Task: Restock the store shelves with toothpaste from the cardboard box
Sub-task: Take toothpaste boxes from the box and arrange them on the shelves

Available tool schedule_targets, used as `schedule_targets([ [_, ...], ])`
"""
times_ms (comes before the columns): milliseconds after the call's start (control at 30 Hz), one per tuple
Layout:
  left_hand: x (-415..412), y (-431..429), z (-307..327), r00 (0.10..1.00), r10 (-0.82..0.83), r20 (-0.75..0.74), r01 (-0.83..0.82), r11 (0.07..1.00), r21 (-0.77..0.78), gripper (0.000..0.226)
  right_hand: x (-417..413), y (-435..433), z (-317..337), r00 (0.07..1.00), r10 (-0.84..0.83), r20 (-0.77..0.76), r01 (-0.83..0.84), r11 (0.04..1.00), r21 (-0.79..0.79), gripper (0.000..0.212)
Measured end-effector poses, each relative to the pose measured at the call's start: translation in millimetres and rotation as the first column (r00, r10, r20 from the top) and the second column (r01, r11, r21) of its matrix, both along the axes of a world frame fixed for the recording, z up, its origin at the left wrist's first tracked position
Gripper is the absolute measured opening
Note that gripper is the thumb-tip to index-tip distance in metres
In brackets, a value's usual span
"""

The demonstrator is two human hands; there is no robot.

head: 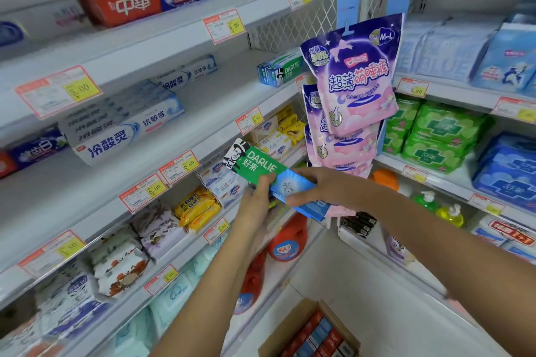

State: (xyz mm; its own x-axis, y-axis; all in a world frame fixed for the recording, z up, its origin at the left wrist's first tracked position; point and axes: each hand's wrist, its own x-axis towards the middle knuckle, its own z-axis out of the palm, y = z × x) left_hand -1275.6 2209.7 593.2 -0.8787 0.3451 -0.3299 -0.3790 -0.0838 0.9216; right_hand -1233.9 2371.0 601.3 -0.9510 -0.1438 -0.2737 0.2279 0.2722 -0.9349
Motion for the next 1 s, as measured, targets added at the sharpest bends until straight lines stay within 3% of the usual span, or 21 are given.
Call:
schedule_targets([
  [100,-25,-29,30,0.991,0.030,-0.133,-0.018,0.995,0.097,0.014,-10,21,40,0.988,0.129,-0.087,-0.097,0.946,0.308,0.072],
  [167,-37,-47,44,0.962,-0.021,-0.273,0.043,0.996,0.076,0.041,-18,29,65,0.970,0.226,-0.094,-0.168,0.894,0.416,0.076],
  [233,-48,-61,55,0.935,-0.117,-0.334,0.111,0.993,-0.038,0.077,-30,32,86,0.934,0.339,-0.114,-0.229,0.811,0.538,0.081],
  [300,-57,-70,67,0.891,-0.225,-0.395,0.160,0.969,-0.190,0.091,-45,31,104,0.904,0.407,-0.133,-0.237,0.734,0.637,0.089],
  [367,-61,-73,77,0.857,-0.254,-0.448,0.106,0.939,-0.328,0.093,-61,28,119,0.880,0.449,-0.153,-0.215,0.665,0.715,0.091],
  [433,-59,-70,84,0.841,-0.156,-0.518,-0.026,0.945,-0.327,0.079,-78,24,129,0.870,0.464,-0.167,-0.195,0.636,0.747,0.087],
  [567,-66,-76,81,0.796,0.104,-0.596,-0.193,0.977,-0.088,0.044,-115,13,141,0.861,0.460,-0.217,-0.204,0.702,0.682,0.072],
  [733,-85,-72,75,0.865,0.405,-0.298,-0.374,0.914,0.156,0.025,-169,1,146,0.852,0.441,-0.281,-0.255,0.819,0.514,0.058],
  [900,-113,-60,70,0.816,0.572,-0.081,-0.551,0.814,0.185,0.054,-210,2,117,0.870,0.031,-0.491,0.110,0.960,0.256,0.047],
  [1000,-131,-38,79,0.817,0.573,-0.059,-0.559,0.813,0.163,0.045,-208,13,82,0.729,-0.273,-0.628,0.419,0.903,0.093,0.026],
])
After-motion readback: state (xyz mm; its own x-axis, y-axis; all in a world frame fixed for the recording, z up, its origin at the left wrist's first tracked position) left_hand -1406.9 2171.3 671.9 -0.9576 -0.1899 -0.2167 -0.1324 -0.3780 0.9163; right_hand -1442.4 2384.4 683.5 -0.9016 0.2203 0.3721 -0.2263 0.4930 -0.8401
